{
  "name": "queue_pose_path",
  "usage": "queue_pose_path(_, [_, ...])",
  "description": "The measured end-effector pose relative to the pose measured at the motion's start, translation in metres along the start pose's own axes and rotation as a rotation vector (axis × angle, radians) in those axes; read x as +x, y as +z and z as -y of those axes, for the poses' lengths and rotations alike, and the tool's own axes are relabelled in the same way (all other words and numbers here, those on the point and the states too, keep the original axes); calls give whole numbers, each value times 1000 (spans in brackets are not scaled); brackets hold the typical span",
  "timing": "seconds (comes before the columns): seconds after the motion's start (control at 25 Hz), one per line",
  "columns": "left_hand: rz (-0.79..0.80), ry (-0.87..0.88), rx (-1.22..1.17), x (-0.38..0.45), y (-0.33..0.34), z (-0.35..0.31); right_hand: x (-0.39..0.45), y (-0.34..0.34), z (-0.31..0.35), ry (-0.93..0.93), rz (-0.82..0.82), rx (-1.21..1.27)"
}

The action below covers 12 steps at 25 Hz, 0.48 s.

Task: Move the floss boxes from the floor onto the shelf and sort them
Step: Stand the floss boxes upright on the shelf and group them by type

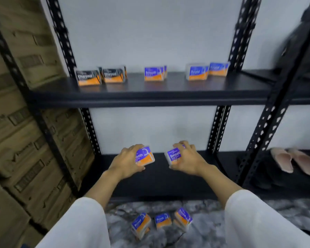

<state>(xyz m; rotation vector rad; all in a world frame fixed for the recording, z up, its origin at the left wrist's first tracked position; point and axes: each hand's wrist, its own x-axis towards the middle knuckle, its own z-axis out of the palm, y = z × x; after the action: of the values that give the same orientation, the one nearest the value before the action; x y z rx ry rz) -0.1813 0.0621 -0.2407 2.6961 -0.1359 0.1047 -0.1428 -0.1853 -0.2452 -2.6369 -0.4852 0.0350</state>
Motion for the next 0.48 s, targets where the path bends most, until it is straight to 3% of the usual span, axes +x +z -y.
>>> queue_pose_path(0.24, [-233, 163, 35, 27, -99, -64, 17, -111, 42, -137, -346, 29])
queue_pose_path(0.48, [-408, 263, 76, 76, -157, -84, 59, -171, 62, -171, -518, 70])
